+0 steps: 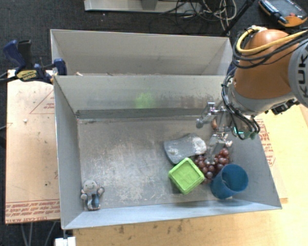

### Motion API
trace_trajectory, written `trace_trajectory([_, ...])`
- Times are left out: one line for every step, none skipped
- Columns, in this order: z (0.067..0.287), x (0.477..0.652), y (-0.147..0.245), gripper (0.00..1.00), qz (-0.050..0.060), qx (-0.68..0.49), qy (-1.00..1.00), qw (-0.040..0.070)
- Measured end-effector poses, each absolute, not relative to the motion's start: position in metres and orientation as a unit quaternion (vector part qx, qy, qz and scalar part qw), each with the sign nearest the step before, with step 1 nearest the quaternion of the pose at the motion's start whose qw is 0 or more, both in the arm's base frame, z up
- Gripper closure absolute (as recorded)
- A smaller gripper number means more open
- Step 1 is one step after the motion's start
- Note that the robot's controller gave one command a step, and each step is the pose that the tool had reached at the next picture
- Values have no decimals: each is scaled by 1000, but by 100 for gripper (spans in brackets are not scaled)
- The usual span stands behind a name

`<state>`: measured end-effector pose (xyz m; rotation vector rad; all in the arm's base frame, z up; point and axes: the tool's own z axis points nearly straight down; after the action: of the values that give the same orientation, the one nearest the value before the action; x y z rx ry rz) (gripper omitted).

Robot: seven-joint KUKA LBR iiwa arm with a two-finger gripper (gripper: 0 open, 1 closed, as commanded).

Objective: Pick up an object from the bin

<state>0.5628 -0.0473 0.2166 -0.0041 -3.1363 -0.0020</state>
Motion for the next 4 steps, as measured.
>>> trace_trajectory([220,564,-47,0,0,-1,-1000,-1])
trace_trajectory([130,548,-96,0,0,36,-999,-3])
trace_trajectory([113,540,-109,0,-1,56,-998,1])
trace_trajectory([128,571,-134,0,-4,41,-999,-3])
